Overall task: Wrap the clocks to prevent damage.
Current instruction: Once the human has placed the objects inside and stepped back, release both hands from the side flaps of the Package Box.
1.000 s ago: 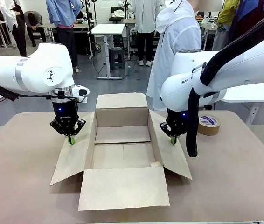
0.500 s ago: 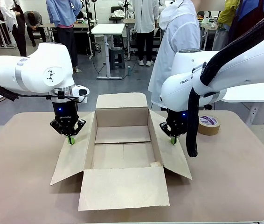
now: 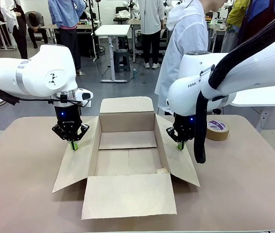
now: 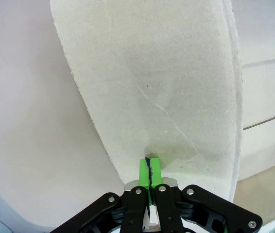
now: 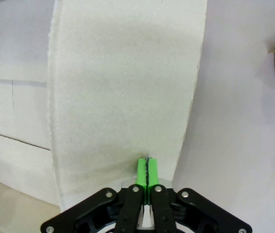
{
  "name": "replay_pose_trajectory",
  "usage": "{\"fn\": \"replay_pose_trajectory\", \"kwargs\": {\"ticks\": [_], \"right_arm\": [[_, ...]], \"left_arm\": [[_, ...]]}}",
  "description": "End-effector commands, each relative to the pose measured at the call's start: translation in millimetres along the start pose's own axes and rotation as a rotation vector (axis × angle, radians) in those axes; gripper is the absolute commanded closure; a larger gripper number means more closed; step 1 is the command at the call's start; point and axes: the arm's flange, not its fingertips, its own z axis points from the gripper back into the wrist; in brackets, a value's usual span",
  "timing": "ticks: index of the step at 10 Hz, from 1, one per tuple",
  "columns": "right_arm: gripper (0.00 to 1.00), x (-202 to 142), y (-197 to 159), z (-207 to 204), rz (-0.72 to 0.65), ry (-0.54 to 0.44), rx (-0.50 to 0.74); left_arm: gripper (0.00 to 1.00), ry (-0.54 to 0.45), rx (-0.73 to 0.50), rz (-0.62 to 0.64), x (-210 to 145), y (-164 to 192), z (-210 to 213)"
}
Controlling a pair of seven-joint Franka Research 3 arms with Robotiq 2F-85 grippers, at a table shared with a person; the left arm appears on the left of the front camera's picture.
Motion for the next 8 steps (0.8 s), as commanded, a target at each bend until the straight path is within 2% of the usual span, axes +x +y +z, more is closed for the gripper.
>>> {"fn": "replay_pose_trajectory", "kwargs": {"ticks": [1,8], "right_arm": [[0.99,-0.3,2.1,-1.7,-0.017,0.006,-0.014],[0.99,-0.3,2.1,-1.7,-0.017,0.006,-0.014]], "left_arm": [[1.00,-0.003,0.009,-0.003,-4.3,1.4,0.2],[1.00,-0.003,0.009,-0.003,-4.3,1.4,0.2]]}}
